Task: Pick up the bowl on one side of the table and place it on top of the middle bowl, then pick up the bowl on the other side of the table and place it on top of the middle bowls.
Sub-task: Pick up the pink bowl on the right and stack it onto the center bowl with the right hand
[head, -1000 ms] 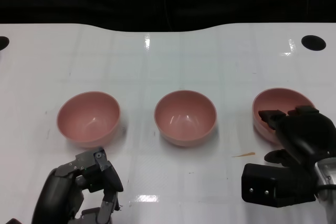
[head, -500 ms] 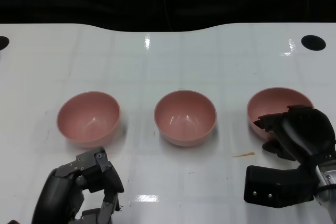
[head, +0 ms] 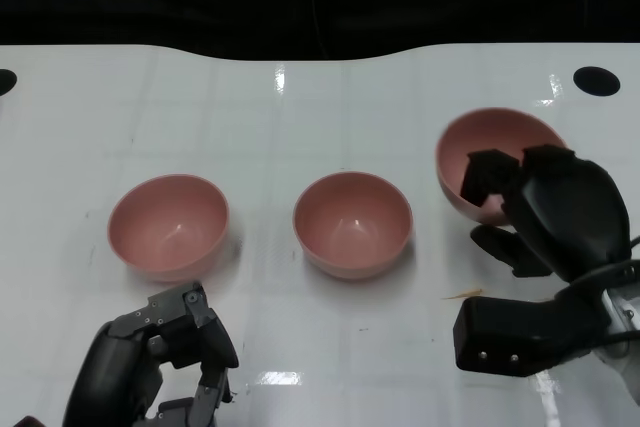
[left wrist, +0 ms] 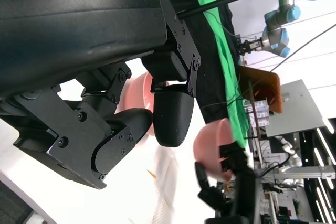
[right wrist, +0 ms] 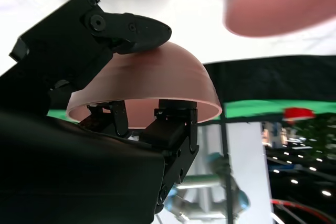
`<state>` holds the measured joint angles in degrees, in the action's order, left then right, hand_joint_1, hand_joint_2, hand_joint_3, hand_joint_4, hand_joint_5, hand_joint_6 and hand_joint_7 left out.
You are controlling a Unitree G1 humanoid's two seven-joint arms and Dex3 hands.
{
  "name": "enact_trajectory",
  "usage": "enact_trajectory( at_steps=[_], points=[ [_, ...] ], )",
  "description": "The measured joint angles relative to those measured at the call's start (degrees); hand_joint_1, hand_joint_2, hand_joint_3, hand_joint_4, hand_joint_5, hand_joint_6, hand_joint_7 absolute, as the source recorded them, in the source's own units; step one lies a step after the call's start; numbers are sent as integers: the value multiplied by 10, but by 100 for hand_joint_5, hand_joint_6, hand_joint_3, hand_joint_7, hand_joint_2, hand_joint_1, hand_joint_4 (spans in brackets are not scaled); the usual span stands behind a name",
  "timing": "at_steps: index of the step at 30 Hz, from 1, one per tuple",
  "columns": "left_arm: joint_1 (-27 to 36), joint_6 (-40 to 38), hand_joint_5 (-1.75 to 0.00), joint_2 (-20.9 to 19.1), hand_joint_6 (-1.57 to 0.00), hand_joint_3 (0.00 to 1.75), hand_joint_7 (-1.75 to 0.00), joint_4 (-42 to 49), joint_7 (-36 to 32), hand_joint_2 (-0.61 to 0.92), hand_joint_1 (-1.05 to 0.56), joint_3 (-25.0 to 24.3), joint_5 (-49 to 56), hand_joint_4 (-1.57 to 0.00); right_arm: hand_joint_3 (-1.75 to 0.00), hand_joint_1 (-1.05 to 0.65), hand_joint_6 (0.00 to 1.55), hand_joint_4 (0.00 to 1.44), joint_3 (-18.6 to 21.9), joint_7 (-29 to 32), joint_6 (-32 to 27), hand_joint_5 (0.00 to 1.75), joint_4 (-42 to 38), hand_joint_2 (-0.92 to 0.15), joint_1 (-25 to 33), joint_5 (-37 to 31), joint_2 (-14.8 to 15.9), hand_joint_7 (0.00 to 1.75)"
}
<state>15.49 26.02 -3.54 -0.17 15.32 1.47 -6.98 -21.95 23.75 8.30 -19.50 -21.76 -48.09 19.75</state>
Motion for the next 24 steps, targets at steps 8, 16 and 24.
enact_trajectory(
  at_steps=[8,16,24],
  points=[
    [-1,2,-173,0,-76,131,-157,1,0,47,-7,0,-2,-83,-127,-22,70,93,3,-112,16,175,103,-39,-4,30,2,173],
    [-3,26,-175,0,-75,127,-159,13,0,50,-9,0,4,-83,-136,-23,73,97,-8,-139,61,175,103,-37,-23,51,-35,175],
    [-3,26,-174,1,-76,128,-156,14,0,48,-7,1,6,-83,-140,-24,73,97,-18,-165,70,175,77,-33,-50,55,-65,175]
  ],
)
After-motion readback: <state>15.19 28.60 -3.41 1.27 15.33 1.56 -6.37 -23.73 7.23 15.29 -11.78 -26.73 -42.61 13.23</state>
